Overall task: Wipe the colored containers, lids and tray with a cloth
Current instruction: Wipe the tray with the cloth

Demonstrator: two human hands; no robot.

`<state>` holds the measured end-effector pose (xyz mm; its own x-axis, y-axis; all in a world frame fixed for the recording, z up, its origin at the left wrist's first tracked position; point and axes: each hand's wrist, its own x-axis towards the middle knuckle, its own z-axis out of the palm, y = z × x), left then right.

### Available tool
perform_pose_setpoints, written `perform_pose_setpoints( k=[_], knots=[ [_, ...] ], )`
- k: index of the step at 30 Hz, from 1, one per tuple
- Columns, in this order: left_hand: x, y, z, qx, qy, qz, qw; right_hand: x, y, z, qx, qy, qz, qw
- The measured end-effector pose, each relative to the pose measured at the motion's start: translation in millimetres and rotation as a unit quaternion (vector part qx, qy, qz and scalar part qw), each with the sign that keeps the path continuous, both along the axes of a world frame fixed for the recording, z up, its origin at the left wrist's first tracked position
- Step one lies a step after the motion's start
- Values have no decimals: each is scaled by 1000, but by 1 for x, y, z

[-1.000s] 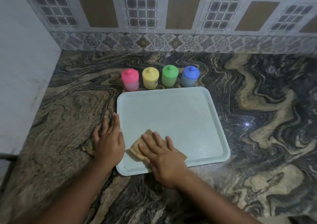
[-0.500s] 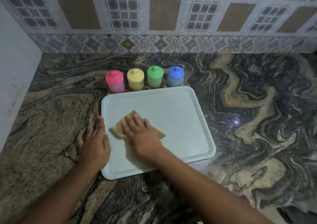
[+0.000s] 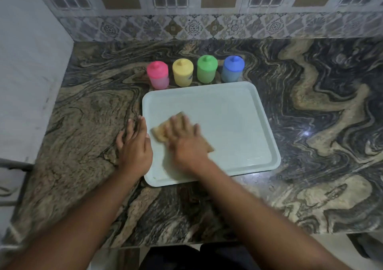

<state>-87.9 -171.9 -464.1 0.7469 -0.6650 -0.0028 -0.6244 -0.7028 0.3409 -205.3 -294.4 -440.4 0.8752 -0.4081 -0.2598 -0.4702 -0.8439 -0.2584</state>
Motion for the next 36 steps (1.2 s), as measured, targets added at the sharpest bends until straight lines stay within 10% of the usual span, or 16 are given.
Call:
perform_pose_setpoints(
  k=[7, 16, 23, 31, 36],
  knots=[
    [-2, -1, 4, 9, -6, -7, 1000, -84, 23, 10, 100, -39, 141, 984],
    [-1, 0, 0, 5, -14, -13, 1000, -46, -52, -2, 2, 5, -97, 995],
    [-1, 0, 1, -4, -14, -7, 1000, -63, 19, 1, 68, -37, 88, 993],
    [0, 1, -3, 12, -25, -14, 1000, -70, -120, 2, -14, 17, -241, 970],
    [-2, -2, -2, 19, -21, -9, 1000, 33, -56, -5, -1, 1, -77, 997]
  ],
)
